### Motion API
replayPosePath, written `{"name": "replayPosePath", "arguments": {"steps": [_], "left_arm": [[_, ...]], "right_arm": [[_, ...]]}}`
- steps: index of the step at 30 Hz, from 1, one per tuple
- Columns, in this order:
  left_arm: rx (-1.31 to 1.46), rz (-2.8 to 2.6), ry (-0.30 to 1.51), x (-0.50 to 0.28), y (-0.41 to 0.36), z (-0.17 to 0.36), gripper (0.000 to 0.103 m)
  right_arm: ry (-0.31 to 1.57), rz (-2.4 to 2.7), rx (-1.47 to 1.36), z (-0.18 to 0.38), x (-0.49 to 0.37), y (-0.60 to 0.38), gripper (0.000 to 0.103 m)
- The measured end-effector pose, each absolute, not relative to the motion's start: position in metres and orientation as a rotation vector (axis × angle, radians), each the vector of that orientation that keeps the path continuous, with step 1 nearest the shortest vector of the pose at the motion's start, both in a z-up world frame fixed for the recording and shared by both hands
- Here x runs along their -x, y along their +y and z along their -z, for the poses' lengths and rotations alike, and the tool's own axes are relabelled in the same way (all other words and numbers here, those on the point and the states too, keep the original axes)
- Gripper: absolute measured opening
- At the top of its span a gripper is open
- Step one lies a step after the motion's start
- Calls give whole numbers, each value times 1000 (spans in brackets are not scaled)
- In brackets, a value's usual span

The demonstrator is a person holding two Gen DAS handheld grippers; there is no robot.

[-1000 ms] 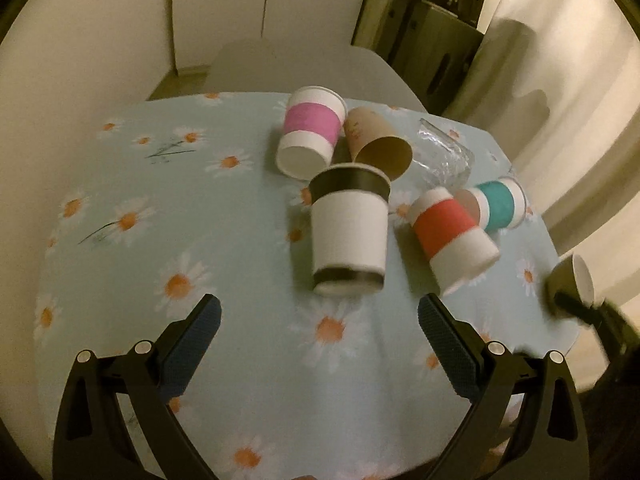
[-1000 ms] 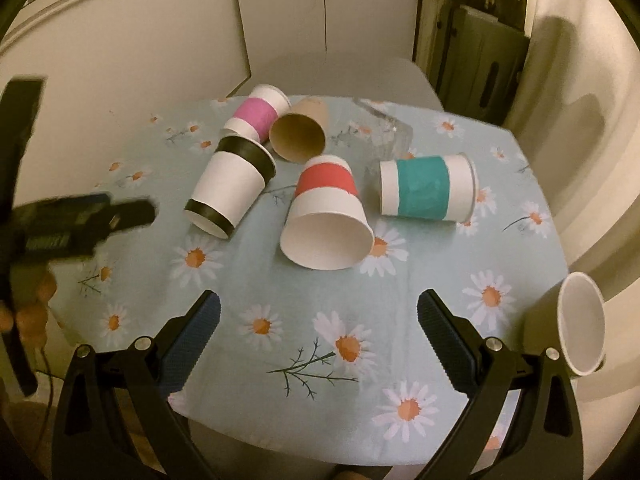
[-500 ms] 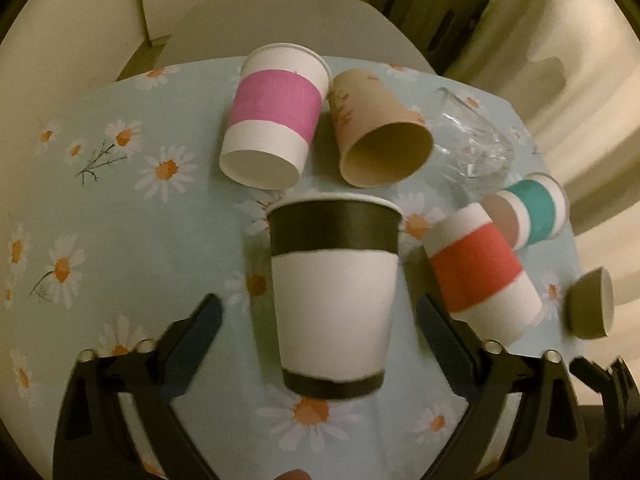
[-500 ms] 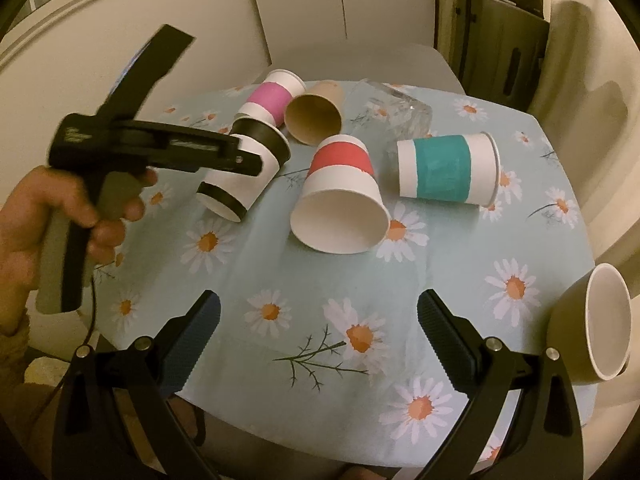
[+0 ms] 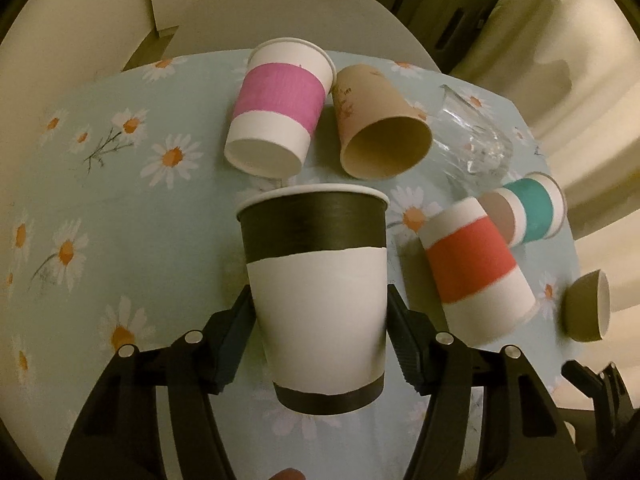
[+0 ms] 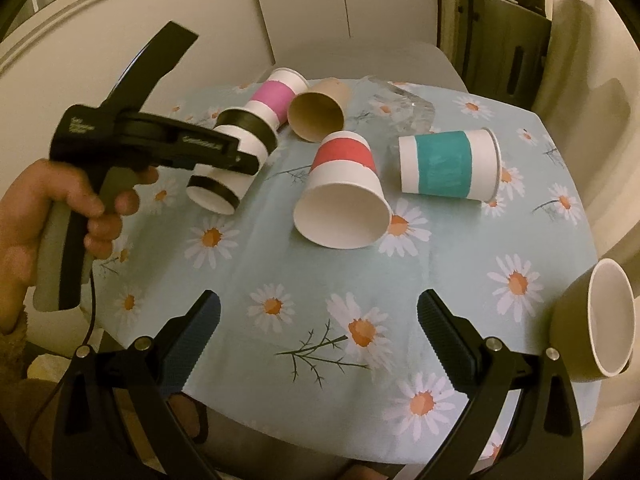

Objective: Flip cup upright

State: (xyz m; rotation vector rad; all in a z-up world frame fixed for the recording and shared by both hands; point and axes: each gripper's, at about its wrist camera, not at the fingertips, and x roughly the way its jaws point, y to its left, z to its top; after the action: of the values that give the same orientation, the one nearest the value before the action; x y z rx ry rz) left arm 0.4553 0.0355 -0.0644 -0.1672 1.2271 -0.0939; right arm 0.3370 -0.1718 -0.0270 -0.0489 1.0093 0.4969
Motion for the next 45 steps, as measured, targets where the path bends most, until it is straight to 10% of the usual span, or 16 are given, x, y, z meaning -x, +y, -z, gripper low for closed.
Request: {"name": "replayPosePath", "arguments": {"steps": [30,45], "left_arm": [[288,113,1296,-312,15,83,63],[275,118,1257,-309,18,57,82]], "right_arm": [[931,-622,-76,-9,-276,-187,98],[952,-636,-113,-5,-272,-192,98]]}}
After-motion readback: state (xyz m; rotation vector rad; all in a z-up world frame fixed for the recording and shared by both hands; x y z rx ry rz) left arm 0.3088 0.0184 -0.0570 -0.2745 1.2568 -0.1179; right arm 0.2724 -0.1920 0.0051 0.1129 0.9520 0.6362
